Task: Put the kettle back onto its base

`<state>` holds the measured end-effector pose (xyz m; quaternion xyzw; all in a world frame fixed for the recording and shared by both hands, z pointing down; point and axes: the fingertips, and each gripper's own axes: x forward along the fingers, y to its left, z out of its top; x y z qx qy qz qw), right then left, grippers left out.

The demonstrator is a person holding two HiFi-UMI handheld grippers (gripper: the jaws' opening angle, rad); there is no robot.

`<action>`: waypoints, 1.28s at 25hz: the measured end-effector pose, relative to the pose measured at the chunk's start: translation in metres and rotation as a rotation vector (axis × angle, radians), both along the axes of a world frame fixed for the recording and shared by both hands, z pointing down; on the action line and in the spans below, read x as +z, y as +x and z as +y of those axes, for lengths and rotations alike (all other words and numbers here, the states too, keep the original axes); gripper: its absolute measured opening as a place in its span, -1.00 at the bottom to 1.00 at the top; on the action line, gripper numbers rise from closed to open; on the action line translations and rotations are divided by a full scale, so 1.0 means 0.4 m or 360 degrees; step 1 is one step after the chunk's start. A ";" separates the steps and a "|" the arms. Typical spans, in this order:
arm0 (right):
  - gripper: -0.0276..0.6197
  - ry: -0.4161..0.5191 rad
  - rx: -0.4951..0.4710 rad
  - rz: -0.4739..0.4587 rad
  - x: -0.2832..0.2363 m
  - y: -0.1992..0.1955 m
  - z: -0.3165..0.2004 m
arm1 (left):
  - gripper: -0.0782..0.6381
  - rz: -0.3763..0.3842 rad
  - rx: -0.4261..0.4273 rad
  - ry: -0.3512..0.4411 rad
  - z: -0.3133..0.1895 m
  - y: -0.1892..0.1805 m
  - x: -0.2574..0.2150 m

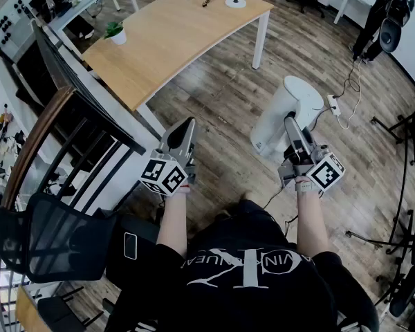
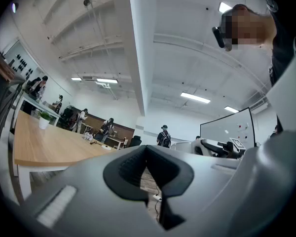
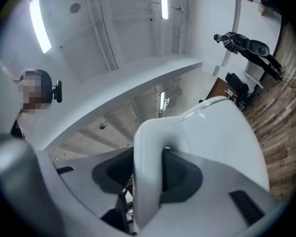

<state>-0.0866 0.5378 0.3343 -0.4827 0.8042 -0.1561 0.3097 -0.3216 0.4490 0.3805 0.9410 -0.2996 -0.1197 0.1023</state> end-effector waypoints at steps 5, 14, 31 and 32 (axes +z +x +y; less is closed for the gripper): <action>-0.43 -0.0009 0.0002 0.0064 -0.002 -0.003 0.006 | -0.75 -0.0022 -0.0007 0.0007 0.003 0.000 0.005; -0.43 -0.0040 0.0006 0.0230 0.006 -0.015 -0.008 | -0.75 -0.0085 -0.0032 0.0037 -0.017 0.016 0.001; -0.43 -0.0137 0.0155 0.0437 0.066 -0.015 -0.251 | -0.75 -0.0154 -0.0118 0.0056 -0.213 0.091 0.025; -0.43 -0.0139 0.0152 0.0444 0.067 -0.005 -0.277 | -0.75 -0.0145 -0.0123 0.0050 -0.238 0.103 0.025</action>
